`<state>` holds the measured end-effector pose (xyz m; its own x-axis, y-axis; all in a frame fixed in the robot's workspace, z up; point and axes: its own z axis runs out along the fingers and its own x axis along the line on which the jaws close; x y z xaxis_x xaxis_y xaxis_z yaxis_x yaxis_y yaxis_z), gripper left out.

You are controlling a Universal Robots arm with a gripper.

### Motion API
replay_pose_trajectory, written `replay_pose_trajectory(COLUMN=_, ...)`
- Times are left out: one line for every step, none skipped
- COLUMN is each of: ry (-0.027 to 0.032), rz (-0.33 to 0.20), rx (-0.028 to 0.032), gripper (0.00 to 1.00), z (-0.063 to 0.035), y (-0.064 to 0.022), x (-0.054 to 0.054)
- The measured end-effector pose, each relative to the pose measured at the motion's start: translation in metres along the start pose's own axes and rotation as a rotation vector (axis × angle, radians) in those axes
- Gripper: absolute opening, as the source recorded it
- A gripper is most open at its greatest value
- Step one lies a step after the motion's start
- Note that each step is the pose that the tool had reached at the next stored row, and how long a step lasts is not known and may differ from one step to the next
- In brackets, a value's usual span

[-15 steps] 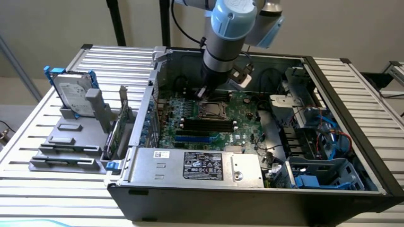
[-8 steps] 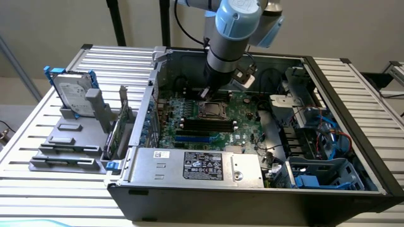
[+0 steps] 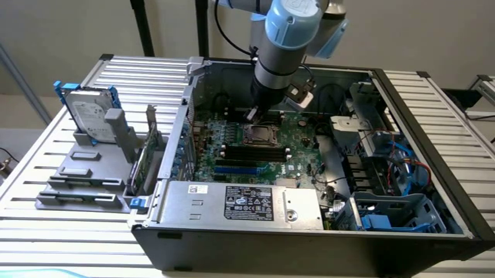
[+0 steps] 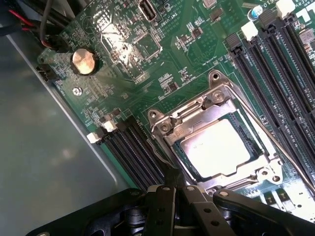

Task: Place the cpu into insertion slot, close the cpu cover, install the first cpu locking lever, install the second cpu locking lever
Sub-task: 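Install the first cpu locking lever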

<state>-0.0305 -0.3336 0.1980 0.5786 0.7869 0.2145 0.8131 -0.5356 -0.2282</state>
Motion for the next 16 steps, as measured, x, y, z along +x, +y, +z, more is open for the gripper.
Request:
replay_pose_trajectory(ry=0.0001, rz=0.0, rx=0.0, gripper=0.11, z=0.0, y=-0.001, x=-0.0007)
replay_pose_trajectory(ry=0.0001, rz=0.0, rx=0.0, gripper=0.11, z=-0.0001, y=-0.0017, x=-0.0012)
replay_pose_trajectory(ry=0.0002, rz=0.0, rx=0.0001, gripper=0.11, z=-0.0001, y=-0.0021, x=-0.0014)
replay_pose_trajectory(ry=0.0, rz=0.0, rx=0.0003, gripper=0.11, z=-0.0003, y=-0.0022, x=-0.0014)
replay_pose_trajectory(ry=-0.0002, rz=0.0, rx=0.0004, gripper=0.11, z=-0.0006, y=-0.0023, x=-0.0012)
replay_pose_trajectory(ry=-0.0003, rz=0.0, rx=0.0003, gripper=0.11, z=-0.0008, y=-0.0026, x=-0.0011)
replay_pose_trajectory(ry=-0.0003, rz=0.0, rx=0.0003, gripper=0.11, z=-0.0009, y=-0.0028, x=-0.001)
replay_pose_trajectory(ry=-0.0003, rz=0.0, rx=0.0004, gripper=0.11, z=-0.001, y=-0.0029, x=-0.0008)
replay_pose_trajectory(ry=-0.0002, rz=0.0, rx=0.0003, gripper=0.11, z=-0.001, y=-0.0031, x=-0.0006)
replay_pose_trajectory(ry=-0.0001, rz=0.0, rx=0.0003, gripper=0.11, z=-0.0009, y=-0.0034, x=-0.0003)
replay_pose_trajectory(ry=-0.0001, rz=0.0, rx=0.0004, gripper=0.11, z=-0.0007, y=-0.0038, x=0.0002)
replay_pose_trajectory(ry=0.0001, rz=0.0, rx=0.0005, gripper=0.11, z=-0.0005, y=-0.0042, x=0.0007)
replay_pose_trajectory(ry=0.0002, rz=0.0, rx=0.0005, gripper=0.11, z=-0.0002, y=-0.0047, x=0.0013)
replay_pose_trajectory(ry=0.0002, rz=0.0, rx=0.0005, gripper=0.11, z=0.0, y=-0.005, x=0.0018)
replay_pose_trajectory(ry=0.0001, rz=0.0, rx=0.0005, gripper=0.11, z=-0.0001, y=-0.005, x=0.0018)
replay_pose_trajectory(ry=0.0001, rz=0.0, rx=0.0005, gripper=0.11, z=0.0, y=-0.005, x=0.0018)
